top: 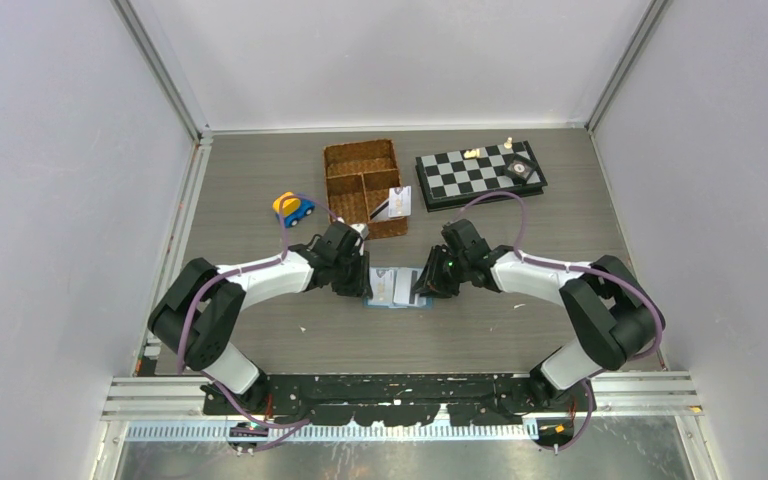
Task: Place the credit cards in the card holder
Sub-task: Turn over the card slot in the card holder.
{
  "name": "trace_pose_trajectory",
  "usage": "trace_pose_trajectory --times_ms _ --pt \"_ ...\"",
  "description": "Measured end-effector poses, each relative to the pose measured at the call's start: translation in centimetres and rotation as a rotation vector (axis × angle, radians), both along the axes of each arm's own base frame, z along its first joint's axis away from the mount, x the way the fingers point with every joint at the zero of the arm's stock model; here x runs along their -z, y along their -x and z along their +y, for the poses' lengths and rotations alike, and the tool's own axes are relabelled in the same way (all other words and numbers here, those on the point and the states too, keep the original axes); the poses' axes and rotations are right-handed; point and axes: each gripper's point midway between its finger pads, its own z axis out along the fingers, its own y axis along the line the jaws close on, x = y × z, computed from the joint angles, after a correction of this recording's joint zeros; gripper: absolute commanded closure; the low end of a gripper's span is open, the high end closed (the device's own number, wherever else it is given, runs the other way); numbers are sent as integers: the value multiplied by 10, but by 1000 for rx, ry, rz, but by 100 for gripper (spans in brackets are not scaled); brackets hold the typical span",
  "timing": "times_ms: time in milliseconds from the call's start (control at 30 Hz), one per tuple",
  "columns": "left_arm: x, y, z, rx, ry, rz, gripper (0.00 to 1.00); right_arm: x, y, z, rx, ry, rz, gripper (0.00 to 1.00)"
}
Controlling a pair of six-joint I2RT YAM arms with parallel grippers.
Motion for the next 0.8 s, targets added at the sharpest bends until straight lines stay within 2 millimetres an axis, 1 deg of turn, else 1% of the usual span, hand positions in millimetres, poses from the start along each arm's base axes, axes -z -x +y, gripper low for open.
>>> trace_pose_trajectory --times_ms 200,533,800 --pt "0 0 0 0 0 1 73 -6 1 1 -3 -2 -17 73" --pt "0 0 0 0 3 1 73 -10 2 3 -11 8 -18 75" --pt "0 0 0 1 4 2 73 -24 1 11 -28 -13 -48 76"
